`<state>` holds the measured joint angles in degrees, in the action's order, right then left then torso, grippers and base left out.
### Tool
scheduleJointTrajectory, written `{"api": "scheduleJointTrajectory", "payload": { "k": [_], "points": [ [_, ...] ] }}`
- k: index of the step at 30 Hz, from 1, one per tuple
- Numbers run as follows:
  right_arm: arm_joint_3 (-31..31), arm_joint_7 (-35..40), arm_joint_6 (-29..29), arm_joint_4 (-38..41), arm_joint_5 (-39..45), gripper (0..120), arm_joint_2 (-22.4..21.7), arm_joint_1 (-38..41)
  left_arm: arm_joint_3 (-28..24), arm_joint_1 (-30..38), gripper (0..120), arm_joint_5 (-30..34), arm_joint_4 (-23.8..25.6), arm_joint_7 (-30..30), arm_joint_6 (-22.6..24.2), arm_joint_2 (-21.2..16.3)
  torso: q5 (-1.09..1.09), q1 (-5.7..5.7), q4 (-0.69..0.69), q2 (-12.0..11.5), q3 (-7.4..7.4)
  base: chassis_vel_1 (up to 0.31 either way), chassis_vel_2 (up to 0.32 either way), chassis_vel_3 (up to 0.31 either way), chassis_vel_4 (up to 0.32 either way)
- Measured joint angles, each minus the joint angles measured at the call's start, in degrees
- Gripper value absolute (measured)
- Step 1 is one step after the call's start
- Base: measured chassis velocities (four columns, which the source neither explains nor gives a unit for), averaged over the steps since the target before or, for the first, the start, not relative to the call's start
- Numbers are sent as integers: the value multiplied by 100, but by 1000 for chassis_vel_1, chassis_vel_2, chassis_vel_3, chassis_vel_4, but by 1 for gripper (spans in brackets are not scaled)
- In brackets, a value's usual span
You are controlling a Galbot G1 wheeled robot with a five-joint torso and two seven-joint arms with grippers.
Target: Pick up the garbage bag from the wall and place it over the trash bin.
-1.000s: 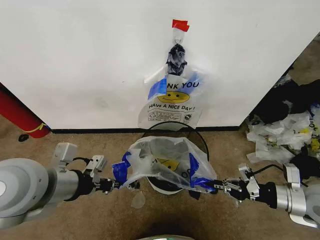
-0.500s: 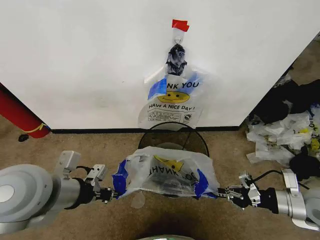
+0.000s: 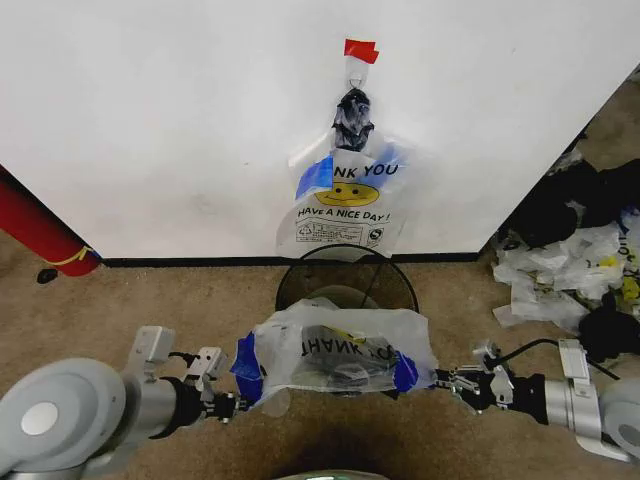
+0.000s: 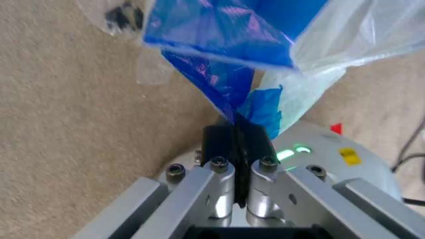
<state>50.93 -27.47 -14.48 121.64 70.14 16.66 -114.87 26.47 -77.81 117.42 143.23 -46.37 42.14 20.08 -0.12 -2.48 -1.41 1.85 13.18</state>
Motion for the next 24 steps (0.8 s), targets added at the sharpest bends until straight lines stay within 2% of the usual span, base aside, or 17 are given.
{"api": "scheduleJointTrajectory", "payload": {
  "k": [1, 4, 9, 24],
  "points": [
    [0, 0, 0, 0, 0, 0, 0, 0, 0, 0, 0, 0, 0, 0, 0, 0, 0, 0, 0, 0, 0, 0, 0, 0, 0],
    [-148, 95, 11, -34, -67, 0, 243, 180, -152, -9, 0, -657, 0, 168, 0, 189, 0, 0, 0, 0, 0, 0, 0, 0, 0],
    [-264, 132, 21, -78, -313, 0, 560, 241, -280, -23, 0, -1072, 0, 242, 0, 375, 1, 0, 0, 0, 0, 0, 0, 0, 0],
    [-444, 250, 50, -148, -753, 0, 824, 300, -638, -31, 0, -1605, 1, 302, 0, 709, 0, 0, 0, 0, 0, 0, 0, 0, 0]
  ]
}}
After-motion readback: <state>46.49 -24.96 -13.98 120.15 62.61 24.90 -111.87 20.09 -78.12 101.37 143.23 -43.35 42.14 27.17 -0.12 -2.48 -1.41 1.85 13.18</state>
